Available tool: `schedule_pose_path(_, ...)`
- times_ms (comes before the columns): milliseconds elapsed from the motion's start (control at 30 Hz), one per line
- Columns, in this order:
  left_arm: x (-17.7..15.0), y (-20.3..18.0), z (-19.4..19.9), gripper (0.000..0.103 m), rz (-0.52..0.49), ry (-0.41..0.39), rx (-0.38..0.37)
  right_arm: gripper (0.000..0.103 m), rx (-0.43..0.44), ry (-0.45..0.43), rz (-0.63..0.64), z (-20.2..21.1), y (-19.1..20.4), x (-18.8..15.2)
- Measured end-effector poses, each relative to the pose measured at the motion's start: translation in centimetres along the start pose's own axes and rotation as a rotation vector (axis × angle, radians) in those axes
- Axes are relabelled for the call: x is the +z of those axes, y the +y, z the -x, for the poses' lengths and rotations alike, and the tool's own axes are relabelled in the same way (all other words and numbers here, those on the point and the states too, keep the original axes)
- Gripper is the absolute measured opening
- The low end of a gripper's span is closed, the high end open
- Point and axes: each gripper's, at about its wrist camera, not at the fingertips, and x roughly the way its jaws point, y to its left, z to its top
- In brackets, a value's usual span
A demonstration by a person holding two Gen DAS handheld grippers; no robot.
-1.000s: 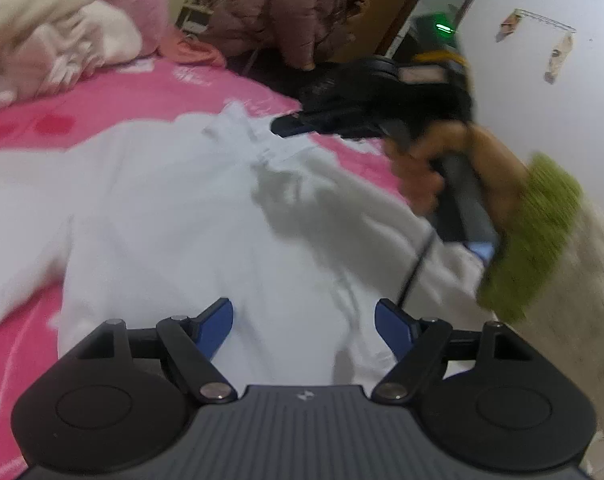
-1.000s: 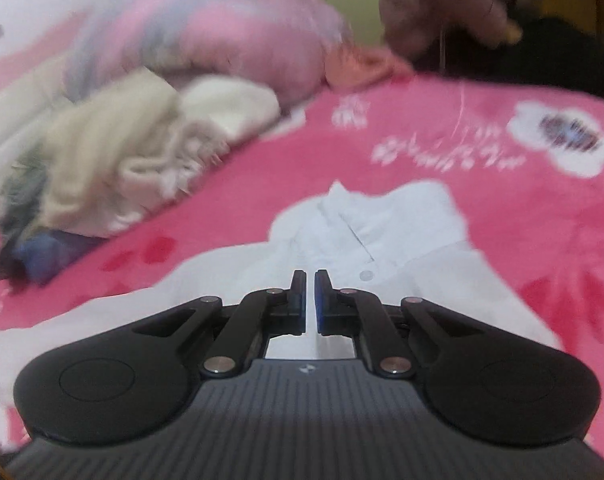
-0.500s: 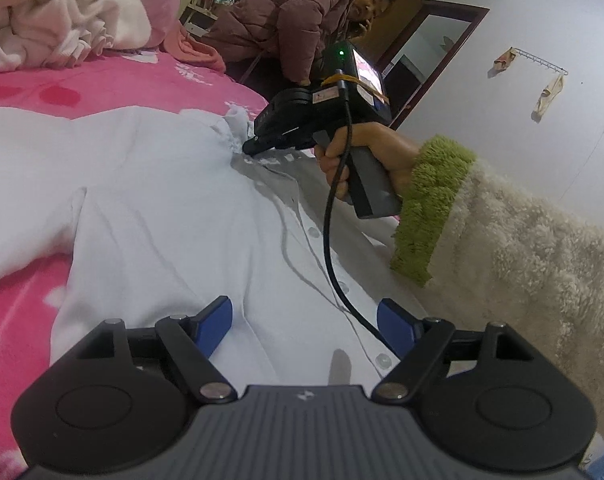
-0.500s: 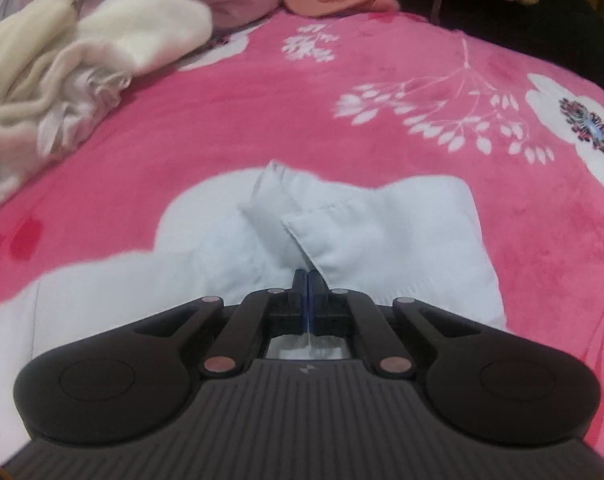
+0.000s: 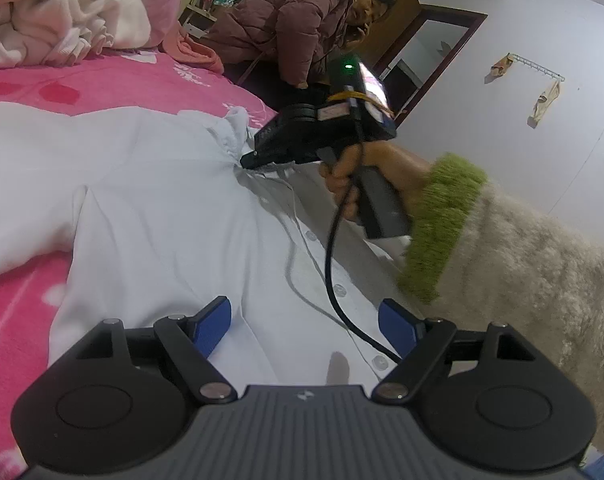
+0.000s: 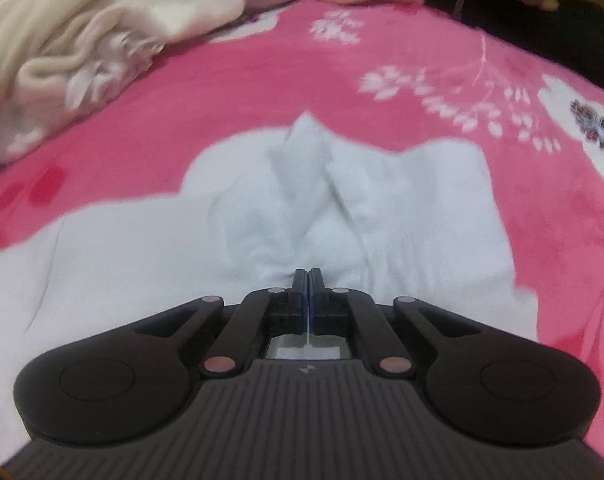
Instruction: Fold clothes
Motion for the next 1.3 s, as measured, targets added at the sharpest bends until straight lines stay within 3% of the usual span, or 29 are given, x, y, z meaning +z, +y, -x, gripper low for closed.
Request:
schedule_pose_path(200,-0.1,0.0,0.0,0.082,0.001,-0.002,-0.002,0.000,-0.050,-0.065,-0.039,1.0,0.2,0.3)
schedule_pose_path(300,-0.1,0.1,0.0,0.082,0.003,-0.003,-0.004,0.002,-0.002,-0.094,-0.099,3.6,-1.0,-0.1)
schedule_pose_path(467,-0.1,0.1,0.0,0.082,0.005,-0.005,-0.005,0.006,0.001,-0.034,-0.070,4.7,-1.5,-1.5)
schedule_pose_path(567,-0.1,0.2,0.0,0.082,0.005,-0.005,-0.005,0.011,0.008,-0.003,-0.062,4.2,-1.3,-2.0)
schedule_pose_path(633,-0.1,0.1,0.0,0.082,0.005,-0.006,-0.004,0.023,0.020,-0.003,-0.065,4.1,-1.1,-2.1)
schedule_pose_path(700,-0.2,0.0,0.0,0.082,0.005,-0.007,-0.003,0.026,0.015,0.003,-0.046,3.8,-0.7,-2.2)
schedule_pose_path(833,-0.3,0.0,0.0,0.082,0.006,-0.008,-0.003,0.024,-0.017,0.016,0.002,3.2,0.0,-2.5)
schedule_pose_path(867,-0.3,0.0,0.0,0.082,0.006,-0.008,-0.003,0.021,-0.019,0.010,-0.003,3.3,-0.2,-2.6)
schedule_pose_path(933,-0.2,0.1,0.0,0.082,0.006,-0.008,-0.003,0.003,-0.018,-0.011,-0.044,3.7,-0.9,-2.6)
schedule_pose_path(1133,-0.2,0.2,0.0,0.082,0.007,-0.009,-0.004,0.001,0.079,-0.122,-0.190,6.5,-3.5,-2.9)
schedule_pose_path(1300,-0.3,0.2,0.0,0.082,0.009,-0.009,-0.004,0.001,0.141,-0.129,-0.243,6.7,-3.8,-2.8)
